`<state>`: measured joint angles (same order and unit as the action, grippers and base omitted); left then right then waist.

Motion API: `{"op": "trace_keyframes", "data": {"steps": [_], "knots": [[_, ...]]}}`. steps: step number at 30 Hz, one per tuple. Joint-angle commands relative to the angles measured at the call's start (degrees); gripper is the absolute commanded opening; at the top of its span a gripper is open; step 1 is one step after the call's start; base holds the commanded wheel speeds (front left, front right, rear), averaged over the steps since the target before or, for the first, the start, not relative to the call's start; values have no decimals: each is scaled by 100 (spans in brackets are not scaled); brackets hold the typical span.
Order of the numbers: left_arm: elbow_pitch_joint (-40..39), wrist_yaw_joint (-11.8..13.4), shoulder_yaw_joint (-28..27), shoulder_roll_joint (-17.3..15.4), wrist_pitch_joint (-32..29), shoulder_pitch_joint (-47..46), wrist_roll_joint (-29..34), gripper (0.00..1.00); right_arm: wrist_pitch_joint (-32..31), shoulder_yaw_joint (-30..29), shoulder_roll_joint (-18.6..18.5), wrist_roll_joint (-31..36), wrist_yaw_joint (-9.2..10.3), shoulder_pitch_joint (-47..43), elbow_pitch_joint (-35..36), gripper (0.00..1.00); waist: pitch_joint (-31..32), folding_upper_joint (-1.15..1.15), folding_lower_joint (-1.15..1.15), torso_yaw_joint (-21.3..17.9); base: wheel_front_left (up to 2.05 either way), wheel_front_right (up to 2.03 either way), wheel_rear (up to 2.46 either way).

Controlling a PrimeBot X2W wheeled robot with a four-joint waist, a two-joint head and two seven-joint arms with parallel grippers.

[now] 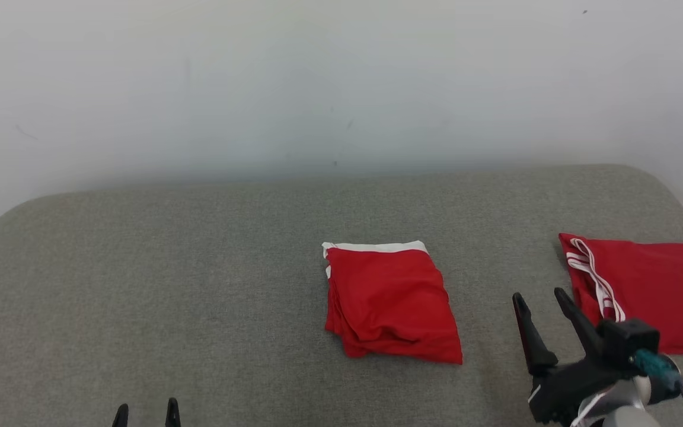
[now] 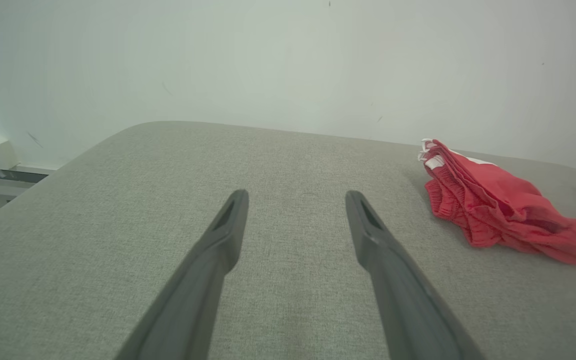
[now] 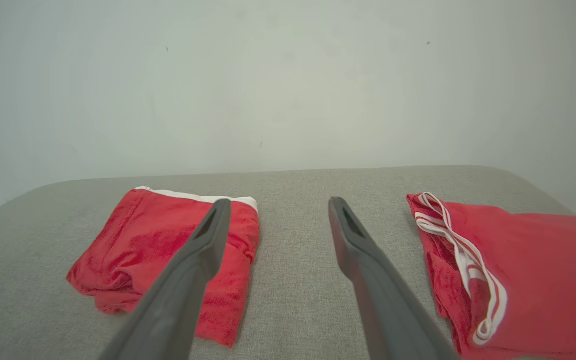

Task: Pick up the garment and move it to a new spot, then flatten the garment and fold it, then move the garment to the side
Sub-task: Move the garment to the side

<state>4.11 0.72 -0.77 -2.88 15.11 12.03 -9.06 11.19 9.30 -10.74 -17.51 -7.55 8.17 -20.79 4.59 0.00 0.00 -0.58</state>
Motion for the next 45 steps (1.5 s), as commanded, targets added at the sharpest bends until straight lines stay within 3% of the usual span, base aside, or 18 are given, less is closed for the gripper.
{"op": "trace_keyframes", "data": {"steps": [1, 12, 19, 28, 29, 32, 37, 45], "knots": [[-9, -14, 20, -1, 0, -66, 51, 100, -112, 8, -67, -45, 16, 175, -52, 100, -97, 0, 0, 147, 0, 0, 0], [-14, -93, 324, -1, 0, -395, -40, 100, -2003, -121, -108, -508, 15, 1935, -1520, 100, -634, 0, 0, 1019, 0, 0, 0], [41, -91, 467, -1, 0, -599, -104, 100, -2547, -500, 49, -225, 15, 2352, -2574, 100, -951, 0, 0, 1432, 0, 0, 0], [-6, -77, 555, 0, -1, -806, -134, 100, -3227, -891, 269, 241, 16, 2438, -3664, 99, -1085, 0, 0, 1565, 0, 0, 0], [-9, -79, 556, -1, 0, -826, -138, 100, -3275, -892, 289, 281, 16, 2443, -3714, 66, -1081, 0, 0, 1552, 0, 0, 0], [-39, -27, 546, -1, 0, -846, -158, 100, -3208, -931, 307, 394, 16, 2525, -3728, 0, -1074, 0, 0, 1486, 0, 0, 0], [-144, 78, 492, -2, -1, -840, -210, 100, -3287, -509, 174, 668, 18, 2830, -3477, 0, -1065, 0, 0, 1251, 0, 0, 0], [-320, 228, 363, -2, -1, -682, -260, 100, -3716, 905, -214, 623, 17, 3444, -2732, 0, -1056, 0, 0, 635, 0, 0, 0]]}}
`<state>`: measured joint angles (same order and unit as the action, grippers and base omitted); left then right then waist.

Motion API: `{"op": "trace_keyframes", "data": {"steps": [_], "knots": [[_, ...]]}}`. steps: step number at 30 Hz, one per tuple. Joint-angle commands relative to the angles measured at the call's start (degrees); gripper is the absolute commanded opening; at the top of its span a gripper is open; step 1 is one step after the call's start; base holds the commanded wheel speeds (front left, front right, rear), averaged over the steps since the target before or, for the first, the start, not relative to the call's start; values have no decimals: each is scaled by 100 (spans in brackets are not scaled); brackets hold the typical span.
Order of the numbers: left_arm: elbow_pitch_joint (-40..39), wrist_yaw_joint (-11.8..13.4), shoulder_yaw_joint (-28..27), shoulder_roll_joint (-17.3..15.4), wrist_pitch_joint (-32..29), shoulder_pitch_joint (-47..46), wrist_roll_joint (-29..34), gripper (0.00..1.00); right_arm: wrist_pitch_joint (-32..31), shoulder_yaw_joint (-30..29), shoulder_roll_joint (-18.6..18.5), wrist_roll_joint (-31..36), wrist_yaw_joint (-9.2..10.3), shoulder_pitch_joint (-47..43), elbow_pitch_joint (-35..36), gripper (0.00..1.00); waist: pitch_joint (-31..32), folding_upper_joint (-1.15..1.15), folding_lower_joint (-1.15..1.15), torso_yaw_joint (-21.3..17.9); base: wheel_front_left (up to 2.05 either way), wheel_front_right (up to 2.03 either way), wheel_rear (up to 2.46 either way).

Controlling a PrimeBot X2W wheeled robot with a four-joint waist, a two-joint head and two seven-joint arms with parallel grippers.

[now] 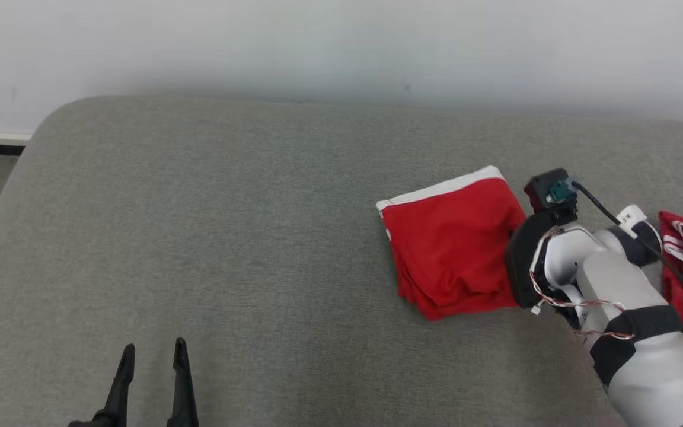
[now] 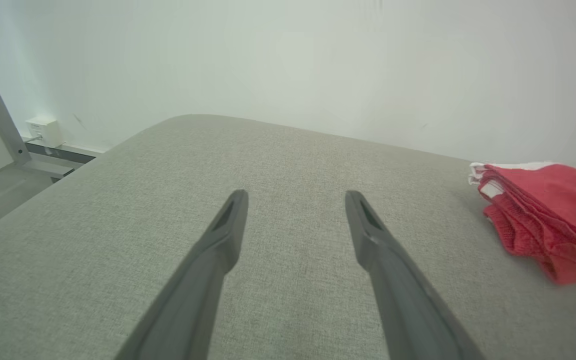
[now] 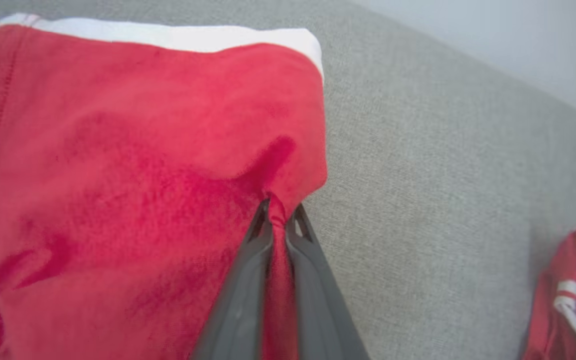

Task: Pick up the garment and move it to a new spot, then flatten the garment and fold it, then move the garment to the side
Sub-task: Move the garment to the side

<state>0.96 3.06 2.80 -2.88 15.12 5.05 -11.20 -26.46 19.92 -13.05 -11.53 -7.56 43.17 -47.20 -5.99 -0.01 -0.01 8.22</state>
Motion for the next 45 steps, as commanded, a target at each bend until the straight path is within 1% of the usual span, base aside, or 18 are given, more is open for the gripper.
{"op": "trace_keyframes", "data": {"steps": [1, 4, 8, 10, 13, 16, 18, 20, 24, 29, 34, 35, 36, 37, 38, 42, 43, 45], "knots": [[-35, 11, -6, -1, -2, 15, -60, 100, -33, 42, -74, -73, 18, 16, 41, 0, -10, 1, 1, -351, 0, 0, 0], [-105, 79, -41, -1, -2, 40, -86, 100, -252, 618, -374, -373, 18, 207, 465, 0, -21, 1, 1, -697, 0, 0, 0], [-182, 159, -31, -3, -2, 13, -85, 100, -423, 1088, -872, -813, 18, 357, 1093, 0, -91, 1, 1, -1157, 0, 0, 0], [-199, 184, -21, -1, -2, -35, -94, 100, -460, 1248, -1178, -906, 18, 408, 1318, 0, -153, 1, 1, -1368, 0, 0, 0], [-192, 104, -15, -3, -2, -151, -42, 100, -508, 1430, -1519, -1057, 18, 500, 1532, 0, -299, 1, 1, -1634, 0, 0, 0], [-207, 48, 58, -5, -2, -266, 44, 100, -443, 1413, -1843, -1141, 18, 650, 1551, 0, -519, 1, 1, -1810, 0, 0, 0], [-208, -11, 75, -7, -2, -384, 113, 100, -338, 1392, -2023, -1093, 18, 751, 1516, 0, -683, 1, 1, -1882, 0, 0, 0], [-210, -75, 59, -7, -2, -487, 198, 100, -248, 1596, -2264, -951, 18, 839, 1546, 0, -845, 1, 1, -1930, 0, 0, 0], [-186, -246, -3, -6, -2, -682, 387, 100, -64, 1528, -2632, -825, 18, 981, 1313, 0, -1134, 1, 1, -1980, 0, 0, 0], [-164, -413, -29, -7, -2, -871, 501, 100, 182, 1314, -2834, -613, 18, 885, 774, 0, -1378, 1, 1, -1876, 0, 0, 0], [-169, -531, -73, -7, -2, -1004, 649, 100, 555, 749, -2785, -115, 18, 833, 169, 0, -1579, 1, 1, -1751, 0, 0, 0], [-159, -554, -81, -8, -2, -1024, 676, 100, 635, 651, -2743, 8, 18, 811, 58, 12, -1607, 1, 1, -1723, 0, 0, 0], [-150, -552, -101, -8, -2, -1042, 706, 100, 729, 565, -2699, 132, 18, 802, -21, 36, -1625, 1, 1, -1698, 0, 0, 0], [-144, -569, -113, -8, -2, -1060, 712, 100, 838, 490, -2670, 264, 18, 803, -87, 65, -1641, 1, 1, -1676, 0, 0, 0], [-144, -583, -129, -8, -2, -1071, 725, 100, 974, 407, -2634, 397, 18, 811, -125, 100, -1652, 1, 1, -1656, 0, 0, 0], [-106, -602, -179, -6, -2, -1082, 742, 100, 1696, 47, -2469, 924, 18, 877, -207, 100, -1639, 1, 1, -1611, 0, 0, 0], [-106, -602, -179, -6, -2, -1082, 742, 100, 1696, 47, -2469, 924, 18, 877, -207, 100, -1639, 1, 1, -1611, 0, 0, 0], [-76, -613, -201, -6, -2, -1058, 747, 100, 2061, -188, -2351, 1175, 18, 867, -231, 100, -1566, 1, 1, -1592, 0, 0, 0]]}}
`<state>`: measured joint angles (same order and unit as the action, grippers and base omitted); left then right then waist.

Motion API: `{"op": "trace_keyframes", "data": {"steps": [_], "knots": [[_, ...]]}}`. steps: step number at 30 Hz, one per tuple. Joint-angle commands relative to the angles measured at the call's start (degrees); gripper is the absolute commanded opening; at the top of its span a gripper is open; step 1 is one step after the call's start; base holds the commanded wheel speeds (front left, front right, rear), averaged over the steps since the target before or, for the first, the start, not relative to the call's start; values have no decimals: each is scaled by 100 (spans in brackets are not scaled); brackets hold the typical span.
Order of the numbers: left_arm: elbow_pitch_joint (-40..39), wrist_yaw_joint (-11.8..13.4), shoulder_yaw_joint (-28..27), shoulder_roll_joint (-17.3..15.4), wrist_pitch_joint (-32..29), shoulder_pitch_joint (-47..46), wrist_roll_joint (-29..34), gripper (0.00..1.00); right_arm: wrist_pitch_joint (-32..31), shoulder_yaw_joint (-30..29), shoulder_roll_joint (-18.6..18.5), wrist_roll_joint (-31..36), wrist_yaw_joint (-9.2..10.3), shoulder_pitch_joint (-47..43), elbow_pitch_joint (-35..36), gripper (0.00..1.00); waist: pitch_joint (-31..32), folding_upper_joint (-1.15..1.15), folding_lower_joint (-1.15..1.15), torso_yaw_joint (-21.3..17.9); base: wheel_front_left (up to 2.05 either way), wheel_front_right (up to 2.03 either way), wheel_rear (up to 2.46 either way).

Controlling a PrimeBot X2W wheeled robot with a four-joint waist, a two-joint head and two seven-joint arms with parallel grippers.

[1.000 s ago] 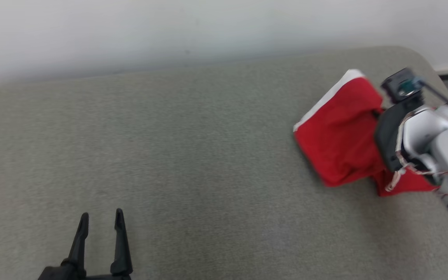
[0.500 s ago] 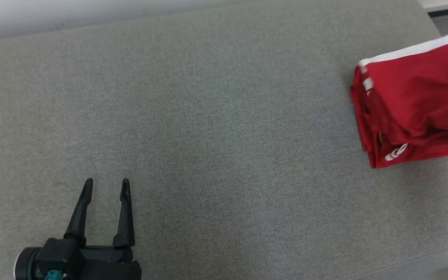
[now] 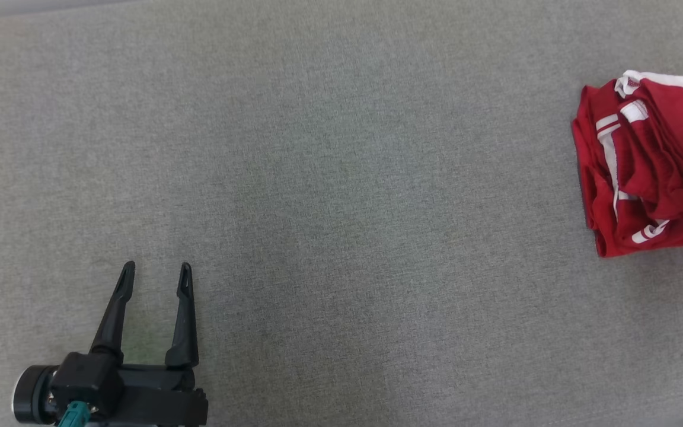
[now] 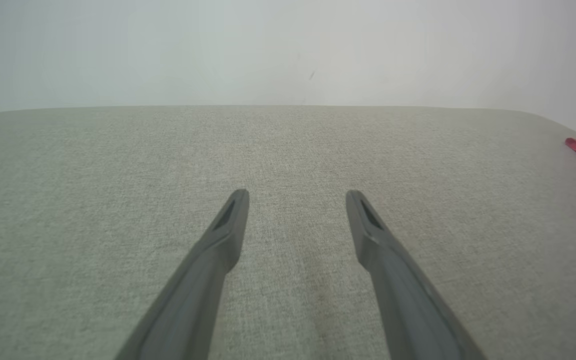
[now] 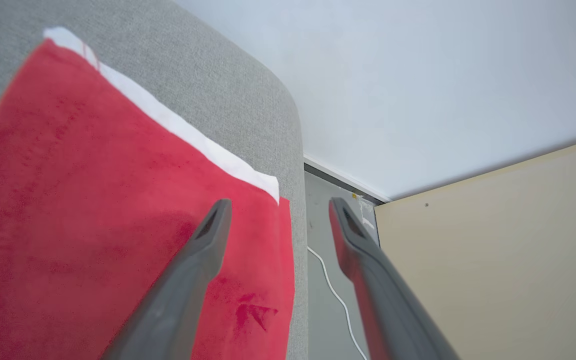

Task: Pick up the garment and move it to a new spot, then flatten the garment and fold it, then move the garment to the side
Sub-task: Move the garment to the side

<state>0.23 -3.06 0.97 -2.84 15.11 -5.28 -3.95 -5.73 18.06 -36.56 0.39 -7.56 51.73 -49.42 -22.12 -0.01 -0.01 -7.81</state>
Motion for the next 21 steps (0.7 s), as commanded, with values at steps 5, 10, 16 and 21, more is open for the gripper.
{"op": "trace_keyframes", "data": {"steps": [5, 10, 16, 21], "knots": [[107, 119, -40, -10, -1, 124, -141, 100, 889, -663, 588, 233, 18, -295, 44, 100, 442, 1, 1, 61, 0, 0, 0], [229, 258, -52, -9, -1, 406, -455, 100, 1701, -1172, 1308, -108, 18, -982, 338, 100, 1104, 1, 1, 104, 0, 0, 0], [327, 353, -156, -7, -1, 811, -566, 100, 2005, -1265, 1857, -447, 18, -2177, 1070, 100, 1889, 1, 1, 150, 0, 0, 0], [373, 402, -253, -6, -1, 1084, -603, 100, 2065, -1446, 2335, -573, 18, -3067, 1828, 100, 2299, 1, 1, 184, 0, 0, 0]]}}
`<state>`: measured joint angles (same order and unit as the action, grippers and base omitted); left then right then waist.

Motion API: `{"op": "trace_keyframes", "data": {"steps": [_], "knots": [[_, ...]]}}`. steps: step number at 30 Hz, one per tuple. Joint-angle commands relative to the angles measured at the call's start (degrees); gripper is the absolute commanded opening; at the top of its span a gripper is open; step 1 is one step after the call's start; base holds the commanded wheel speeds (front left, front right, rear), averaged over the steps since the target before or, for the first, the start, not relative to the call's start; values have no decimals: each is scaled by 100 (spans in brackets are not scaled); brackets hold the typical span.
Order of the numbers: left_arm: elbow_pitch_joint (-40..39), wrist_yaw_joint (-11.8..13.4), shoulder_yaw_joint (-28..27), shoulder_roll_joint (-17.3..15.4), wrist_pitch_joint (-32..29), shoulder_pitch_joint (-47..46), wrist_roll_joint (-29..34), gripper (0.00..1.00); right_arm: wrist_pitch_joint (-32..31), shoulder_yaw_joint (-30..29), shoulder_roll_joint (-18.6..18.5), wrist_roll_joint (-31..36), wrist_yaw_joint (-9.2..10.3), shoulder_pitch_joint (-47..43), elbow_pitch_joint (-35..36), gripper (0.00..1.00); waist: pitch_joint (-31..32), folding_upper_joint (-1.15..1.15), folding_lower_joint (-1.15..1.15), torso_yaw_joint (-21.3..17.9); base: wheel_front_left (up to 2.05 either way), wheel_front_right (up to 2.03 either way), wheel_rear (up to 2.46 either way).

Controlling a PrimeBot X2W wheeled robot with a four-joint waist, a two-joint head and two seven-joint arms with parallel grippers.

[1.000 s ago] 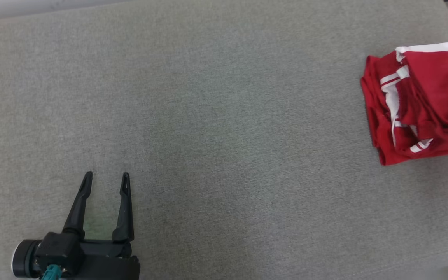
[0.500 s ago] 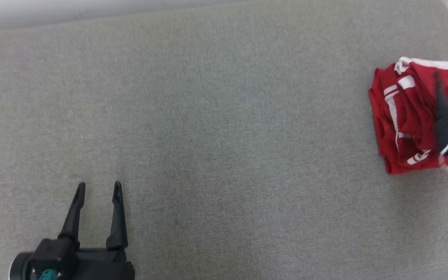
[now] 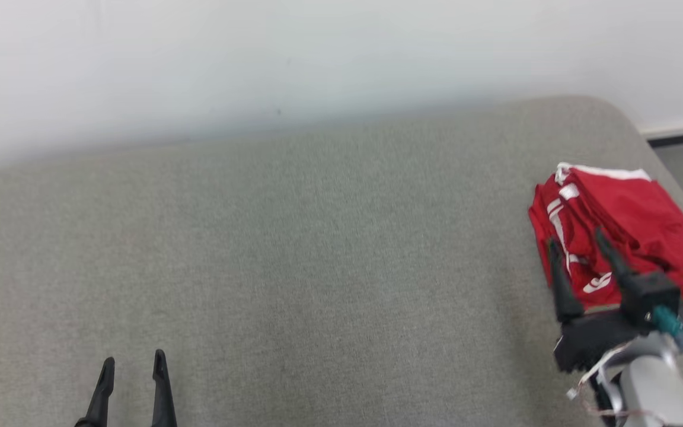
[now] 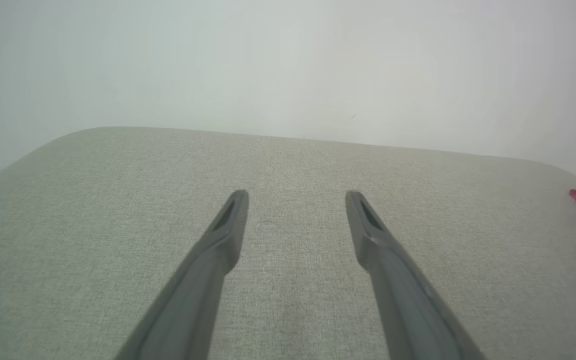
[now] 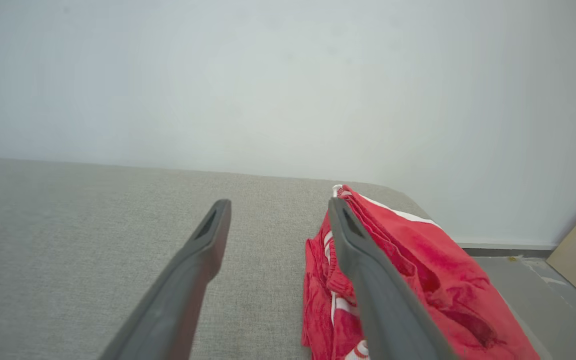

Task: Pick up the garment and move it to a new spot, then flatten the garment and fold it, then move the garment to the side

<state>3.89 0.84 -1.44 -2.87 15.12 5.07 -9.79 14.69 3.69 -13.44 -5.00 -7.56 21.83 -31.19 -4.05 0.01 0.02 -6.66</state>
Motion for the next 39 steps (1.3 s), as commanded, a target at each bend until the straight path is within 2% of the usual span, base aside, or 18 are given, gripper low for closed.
{"op": "trace_keyframes", "data": {"steps": [1, 6, 12, 18, 39], "knots": [[16, 17, -27, -4, -3, 90, -36, 100, 30, -59, 128, -66, 18, -247, 161, 100, 543, -1, -2, 89, 0, 0, 0], [81, 63, -138, -4, -3, 250, -74, 100, 44, -165, 679, -127, 18, -957, 825, 100, 746, -1, -2, 169, 0, 0, 0], [302, 49, -281, -5, -2, 393, -45, 100, 49, -54, 968, -169, 18, -1522, 1026, 100, 858, -1, -2, 267, 0, 0, 0], [529, -81, -442, -6, -2, 491, 103, 100, 52, 52, 1033, -199, 18, -1820, 992, 100, 955, -1, -2, 391, 0, 0, 0], [538, -175, -438, -4, -2, 350, 215, 100, -187, 18, 1016, -192, 18, -1863, 1065, 100, 1059, -1, -2, 516, 0, 0, 0]]}}
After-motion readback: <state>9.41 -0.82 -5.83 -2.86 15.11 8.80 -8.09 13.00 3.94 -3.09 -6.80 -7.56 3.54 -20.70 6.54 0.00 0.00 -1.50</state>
